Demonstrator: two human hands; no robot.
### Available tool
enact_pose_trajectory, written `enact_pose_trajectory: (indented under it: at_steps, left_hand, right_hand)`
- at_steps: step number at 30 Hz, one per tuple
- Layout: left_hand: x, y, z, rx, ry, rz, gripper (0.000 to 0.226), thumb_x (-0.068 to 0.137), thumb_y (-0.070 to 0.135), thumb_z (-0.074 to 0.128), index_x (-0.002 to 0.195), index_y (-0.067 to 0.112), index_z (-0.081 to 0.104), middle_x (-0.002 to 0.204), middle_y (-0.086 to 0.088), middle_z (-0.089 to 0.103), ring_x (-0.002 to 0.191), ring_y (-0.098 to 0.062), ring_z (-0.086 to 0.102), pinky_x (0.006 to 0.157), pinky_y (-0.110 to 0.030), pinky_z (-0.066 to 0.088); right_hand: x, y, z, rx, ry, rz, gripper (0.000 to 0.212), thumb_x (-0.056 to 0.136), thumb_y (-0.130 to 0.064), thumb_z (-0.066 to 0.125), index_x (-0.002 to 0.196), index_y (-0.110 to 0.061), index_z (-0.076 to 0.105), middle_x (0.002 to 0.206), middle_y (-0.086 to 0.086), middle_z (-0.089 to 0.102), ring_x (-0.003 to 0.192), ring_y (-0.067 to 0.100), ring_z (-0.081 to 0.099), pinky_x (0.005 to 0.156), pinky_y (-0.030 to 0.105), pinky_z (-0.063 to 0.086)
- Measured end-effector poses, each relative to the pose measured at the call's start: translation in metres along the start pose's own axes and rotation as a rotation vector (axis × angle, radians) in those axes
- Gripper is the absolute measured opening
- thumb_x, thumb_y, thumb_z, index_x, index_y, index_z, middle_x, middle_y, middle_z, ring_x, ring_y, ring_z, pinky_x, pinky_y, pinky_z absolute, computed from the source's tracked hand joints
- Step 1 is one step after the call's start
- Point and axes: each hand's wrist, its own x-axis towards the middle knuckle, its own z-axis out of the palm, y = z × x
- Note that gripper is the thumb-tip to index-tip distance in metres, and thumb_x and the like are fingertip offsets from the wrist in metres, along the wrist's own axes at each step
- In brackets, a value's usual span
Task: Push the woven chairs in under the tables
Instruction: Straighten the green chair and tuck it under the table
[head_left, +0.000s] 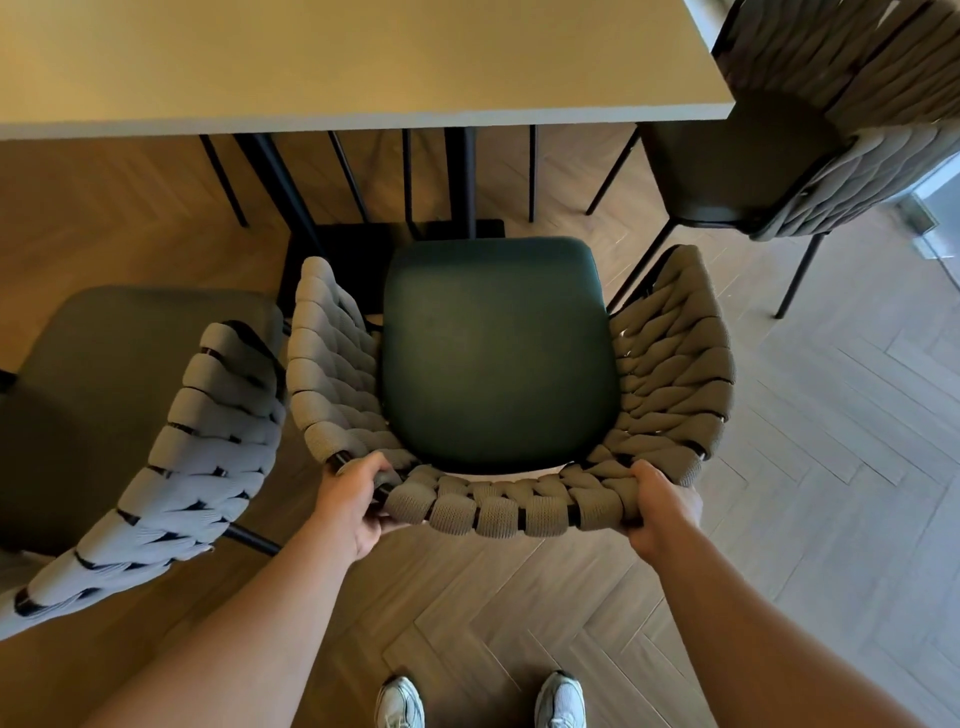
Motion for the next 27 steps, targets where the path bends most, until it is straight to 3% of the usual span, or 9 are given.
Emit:
enact_pose_trajectory:
  at_steps: [6,13,17,20,24,27]
  left_hand:
    - [0.015,0.026,0.017,0.027,-0.003,-0.003,0.039,0.094,0.007,0.057,0.129,0.016,0.045,0.116,-0.026,0.061,0.096,-0.049,0.065,0.075,-0.070,0.055]
    - [0.029,0.044,0.031,0.048,-0.040,-0.013,0.035,0.094,0.007,0.057,0.126,0.016,0.046,0.118,-0.026,0.058,0.100,-0.050,0.063,0.080,-0.072,0.053]
    - [0.026,0.042,0.033,0.062,-0.037,-0.014,0.025,0.094,0.007,0.057,0.116,0.012,0.048,0.116,-0.028,0.060,0.097,-0.048,0.064,0.071,-0.065,0.057]
    - [0.025,0.043,0.034,0.060,-0.033,-0.006,0.031,0.093,0.007,0.058,0.121,0.012,0.047,0.116,-0.027,0.061,0.096,-0.048,0.064,0.068,-0.063,0.058]
    - [0.026,0.041,0.032,0.064,-0.035,-0.009,0.037,0.092,0.008,0.059,0.125,0.016,0.046,0.118,-0.026,0.059,0.100,-0.050,0.063,0.072,-0.066,0.057]
    - [0.028,0.040,0.028,0.068,-0.035,-0.003,0.038,0.092,0.008,0.060,0.126,0.017,0.045,0.119,-0.025,0.058,0.101,-0.050,0.062,0.075,-0.067,0.056]
  right_hand:
    - [0.008,-0.018,0.019,0.008,-0.024,-0.006,0.043,0.090,-0.007,0.068,0.129,-0.017,0.053,0.108,0.014,0.066,0.084,0.034,0.069,0.054,0.043,0.056]
    - [0.020,-0.033,0.037,-0.004,0.006,-0.003,0.045,0.088,-0.009,0.069,0.129,-0.020,0.053,0.114,0.013,0.066,0.089,0.036,0.069,0.062,0.049,0.059]
    - [0.020,-0.034,0.035,-0.011,0.003,0.001,0.044,0.088,-0.008,0.069,0.127,-0.018,0.054,0.112,0.013,0.066,0.090,0.036,0.069,0.063,0.049,0.060]
    - [0.019,-0.034,0.035,-0.013,-0.001,-0.007,0.043,0.087,-0.008,0.068,0.127,-0.018,0.055,0.112,0.014,0.066,0.089,0.035,0.070,0.060,0.047,0.060]
    - [0.017,-0.032,0.032,-0.010,-0.022,-0.012,0.046,0.086,-0.007,0.070,0.128,-0.017,0.053,0.114,0.015,0.067,0.091,0.039,0.071,0.071,0.059,0.061]
    - [0.013,-0.033,0.030,-0.005,-0.043,-0.011,0.046,0.088,-0.006,0.068,0.129,-0.018,0.050,0.110,0.014,0.065,0.092,0.038,0.071,0.074,0.059,0.061]
